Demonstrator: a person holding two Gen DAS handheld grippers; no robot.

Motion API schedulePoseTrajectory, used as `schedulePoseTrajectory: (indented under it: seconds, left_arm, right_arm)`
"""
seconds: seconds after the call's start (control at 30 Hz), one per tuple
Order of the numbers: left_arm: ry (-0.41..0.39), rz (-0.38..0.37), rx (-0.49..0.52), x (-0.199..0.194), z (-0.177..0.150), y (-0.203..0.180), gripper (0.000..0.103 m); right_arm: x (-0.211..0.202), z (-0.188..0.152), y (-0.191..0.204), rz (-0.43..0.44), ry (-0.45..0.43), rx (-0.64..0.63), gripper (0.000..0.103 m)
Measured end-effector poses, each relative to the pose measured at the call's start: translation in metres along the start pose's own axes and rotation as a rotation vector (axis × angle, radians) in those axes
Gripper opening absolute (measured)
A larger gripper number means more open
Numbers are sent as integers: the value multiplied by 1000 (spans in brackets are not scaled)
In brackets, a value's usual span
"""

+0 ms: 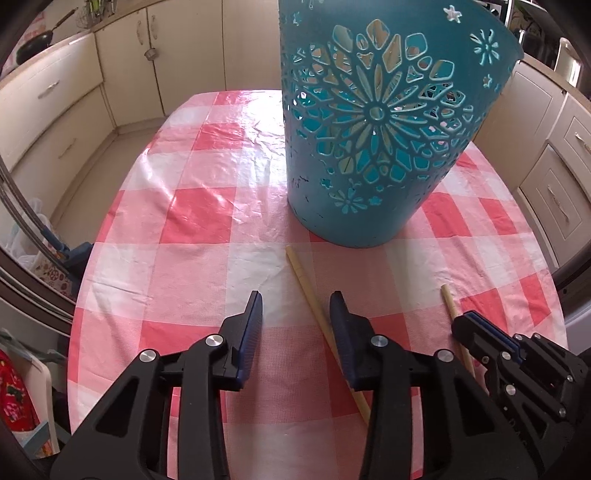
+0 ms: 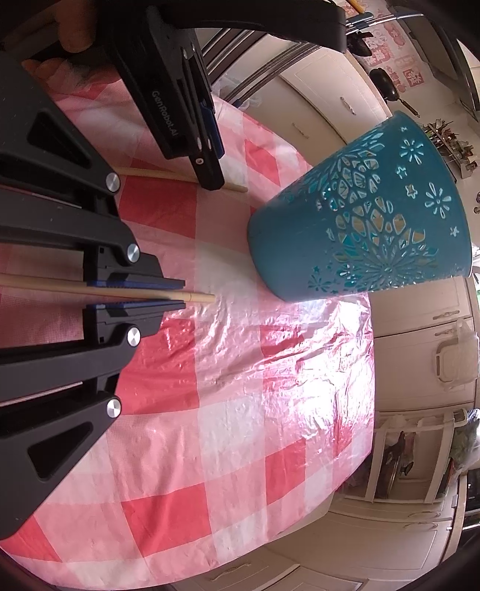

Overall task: Organize utensils
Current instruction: 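Close the left tool on the last loose wooden stick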

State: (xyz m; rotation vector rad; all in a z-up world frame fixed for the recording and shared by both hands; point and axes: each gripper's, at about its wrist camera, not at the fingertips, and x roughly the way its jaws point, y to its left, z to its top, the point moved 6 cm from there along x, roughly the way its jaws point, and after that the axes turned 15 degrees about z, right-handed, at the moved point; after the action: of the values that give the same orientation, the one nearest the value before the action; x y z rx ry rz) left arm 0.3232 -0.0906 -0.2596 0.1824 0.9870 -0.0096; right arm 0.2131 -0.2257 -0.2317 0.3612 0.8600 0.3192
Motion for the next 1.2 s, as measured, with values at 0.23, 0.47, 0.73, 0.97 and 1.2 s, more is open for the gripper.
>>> schedulePoseTrajectory:
  seconds: [0.23, 0.47, 0.73, 0.97, 1.2]
  left_arm:
    - [16, -6, -26, 0, -3, -1, 55]
    - [12, 22, -30, 4, 0, 5, 49]
    - [22, -17, -4, 5, 3, 0, 7]
    - [19, -30, 17, -1, 1, -4, 5]
    - [19, -48, 13, -6, 3, 2, 5]
  right_arm:
    - [-1, 1, -3, 25, 11, 28, 6]
    - [0, 2, -2, 18, 20, 21, 6]
    - [2, 1, 1, 3, 16, -6, 6]
    - [2, 0, 2, -5, 8, -26, 6]
    - [3, 1, 1, -6, 7, -24, 6]
